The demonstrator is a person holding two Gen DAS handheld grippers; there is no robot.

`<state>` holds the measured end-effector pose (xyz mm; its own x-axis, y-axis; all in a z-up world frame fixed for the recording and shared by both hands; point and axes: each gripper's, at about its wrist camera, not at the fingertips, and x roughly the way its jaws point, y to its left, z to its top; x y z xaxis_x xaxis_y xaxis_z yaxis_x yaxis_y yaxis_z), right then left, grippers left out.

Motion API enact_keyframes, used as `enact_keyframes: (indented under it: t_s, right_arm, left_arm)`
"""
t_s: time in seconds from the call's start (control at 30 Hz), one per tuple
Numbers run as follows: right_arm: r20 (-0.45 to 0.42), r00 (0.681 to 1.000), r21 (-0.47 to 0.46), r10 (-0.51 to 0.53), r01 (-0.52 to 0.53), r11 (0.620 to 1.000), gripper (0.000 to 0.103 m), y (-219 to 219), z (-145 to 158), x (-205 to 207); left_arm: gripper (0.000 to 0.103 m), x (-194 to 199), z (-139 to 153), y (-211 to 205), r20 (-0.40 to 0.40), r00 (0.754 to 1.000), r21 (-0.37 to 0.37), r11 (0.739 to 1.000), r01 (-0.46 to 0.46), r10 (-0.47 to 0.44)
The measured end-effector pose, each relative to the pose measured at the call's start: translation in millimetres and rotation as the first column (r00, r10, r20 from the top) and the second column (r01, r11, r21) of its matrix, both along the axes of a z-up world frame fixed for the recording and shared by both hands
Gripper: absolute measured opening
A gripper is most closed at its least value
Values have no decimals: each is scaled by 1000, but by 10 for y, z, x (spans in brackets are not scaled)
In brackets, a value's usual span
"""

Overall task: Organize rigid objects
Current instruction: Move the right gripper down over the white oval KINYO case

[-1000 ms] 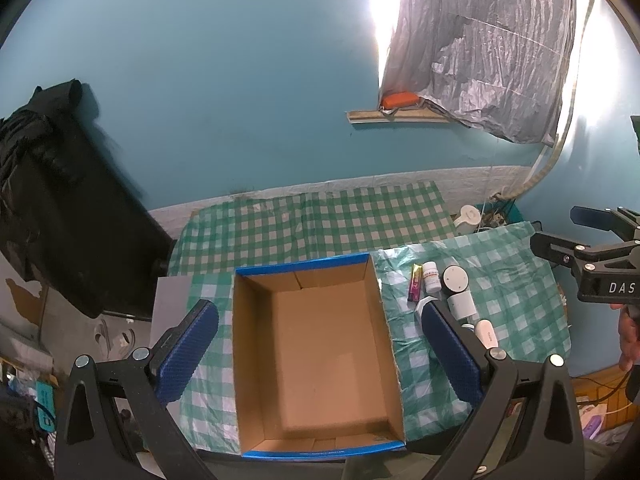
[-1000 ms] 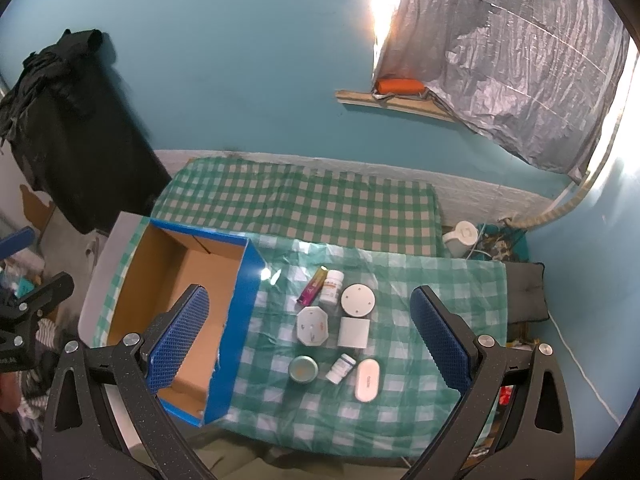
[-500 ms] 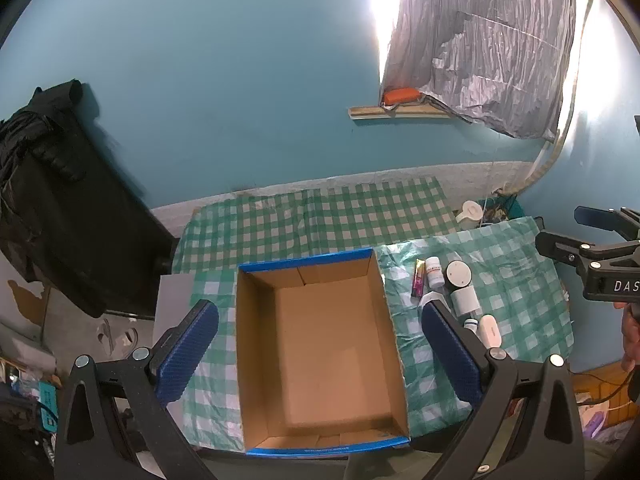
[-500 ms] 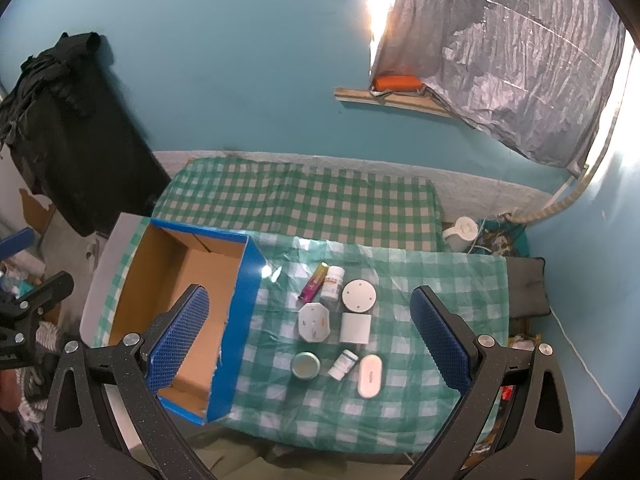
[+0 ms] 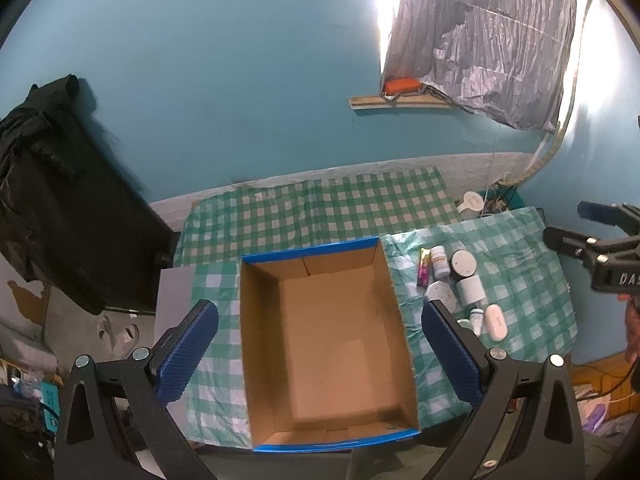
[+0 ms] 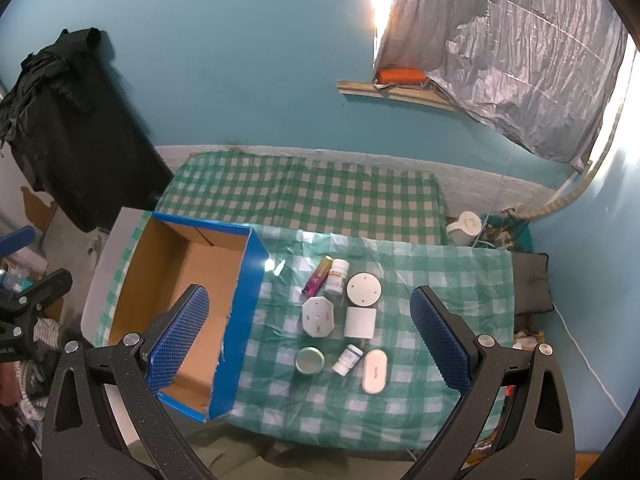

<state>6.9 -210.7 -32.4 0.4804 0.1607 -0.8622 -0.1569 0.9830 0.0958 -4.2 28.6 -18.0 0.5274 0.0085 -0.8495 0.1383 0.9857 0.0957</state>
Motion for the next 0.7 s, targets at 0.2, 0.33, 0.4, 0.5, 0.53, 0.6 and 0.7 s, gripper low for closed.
enact_keyframes:
  t_s: [0.2,0.33,0.4,0.5,0.53,0.6,0.7]
  right_arm:
    - [-10,1000,10,5,-5,1000,100,-18,-60,27]
    - [-14,1000,29,10,-9,1000,100,-93,-168,59]
    - [-17,1000,19,10,-10,1000,100,-155,-249,68]
    - [-44,999,-10,7,-7,1000,100,-241,-428,92]
    - [-52,999,-17,5,-6,1000,100,-271,-490,96]
    - [-72,997,-29,-4,2,1000,100,-333,-632,111]
    - [-105,994,-29,-31,28,999,100,-430,-860,131]
  left_arm:
    - [102,47,-134,297,-16,1000,23,1000,-20,20]
    - [102,74,-247,561,-37,999,0,1000,-26,26]
    - [102,54,-284,666,-12,999,25,999,-33,33]
    - [102,51,-402,822,0,999,76,996,-48,48]
    - [102,47,-443,874,-2,999,75,996,-51,51]
    - [102,42,-562,984,-40,999,44,998,-35,37]
    - [102,38,-821,1140,-141,990,-50,999,-10,3]
